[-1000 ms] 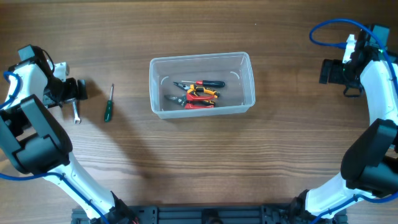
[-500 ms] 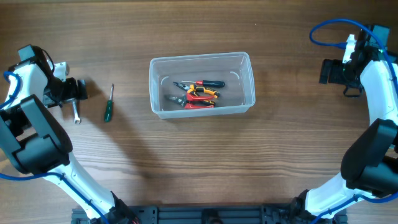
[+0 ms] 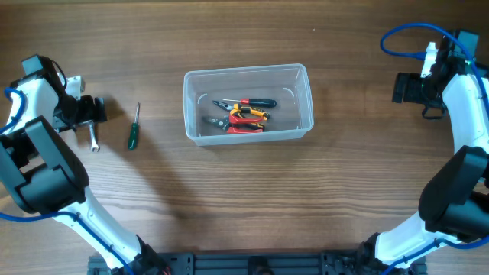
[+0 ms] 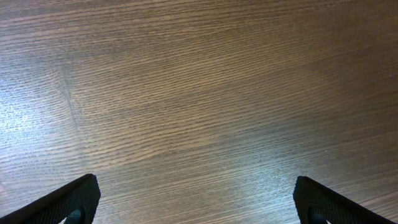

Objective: Pack container
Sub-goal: 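Close the left gripper on the wrench ring end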

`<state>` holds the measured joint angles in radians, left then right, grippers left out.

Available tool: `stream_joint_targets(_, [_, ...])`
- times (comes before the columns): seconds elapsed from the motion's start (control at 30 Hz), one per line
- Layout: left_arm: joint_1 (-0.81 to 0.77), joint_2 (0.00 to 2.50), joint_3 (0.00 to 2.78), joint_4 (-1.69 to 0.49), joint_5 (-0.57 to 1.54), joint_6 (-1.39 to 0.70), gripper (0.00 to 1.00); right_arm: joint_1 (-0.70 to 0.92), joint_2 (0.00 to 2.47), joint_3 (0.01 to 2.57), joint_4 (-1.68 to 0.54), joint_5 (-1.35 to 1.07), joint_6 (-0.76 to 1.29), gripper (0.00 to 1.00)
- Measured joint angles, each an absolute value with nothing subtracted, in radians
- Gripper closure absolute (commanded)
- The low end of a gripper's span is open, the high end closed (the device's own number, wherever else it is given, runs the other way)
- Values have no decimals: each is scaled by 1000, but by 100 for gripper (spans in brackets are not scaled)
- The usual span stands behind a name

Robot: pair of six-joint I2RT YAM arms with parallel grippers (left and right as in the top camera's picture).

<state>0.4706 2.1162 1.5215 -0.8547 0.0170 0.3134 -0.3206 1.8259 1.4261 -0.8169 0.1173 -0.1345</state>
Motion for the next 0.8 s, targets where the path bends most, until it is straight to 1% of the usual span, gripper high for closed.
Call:
stream_joint_targets(0.63, [471, 2138, 1522, -851, 17, 313, 2, -321, 1826, 1426, -817, 117, -134, 0])
stream_joint_targets(0.7, [471, 2138, 1522, -851, 17, 313, 4, -321, 1826, 1426, -817, 117, -134, 0])
stream_joint_targets(0.8, [471, 2138, 1522, -851, 17, 313, 12, -321, 1826, 1426, -817, 117, -134, 0])
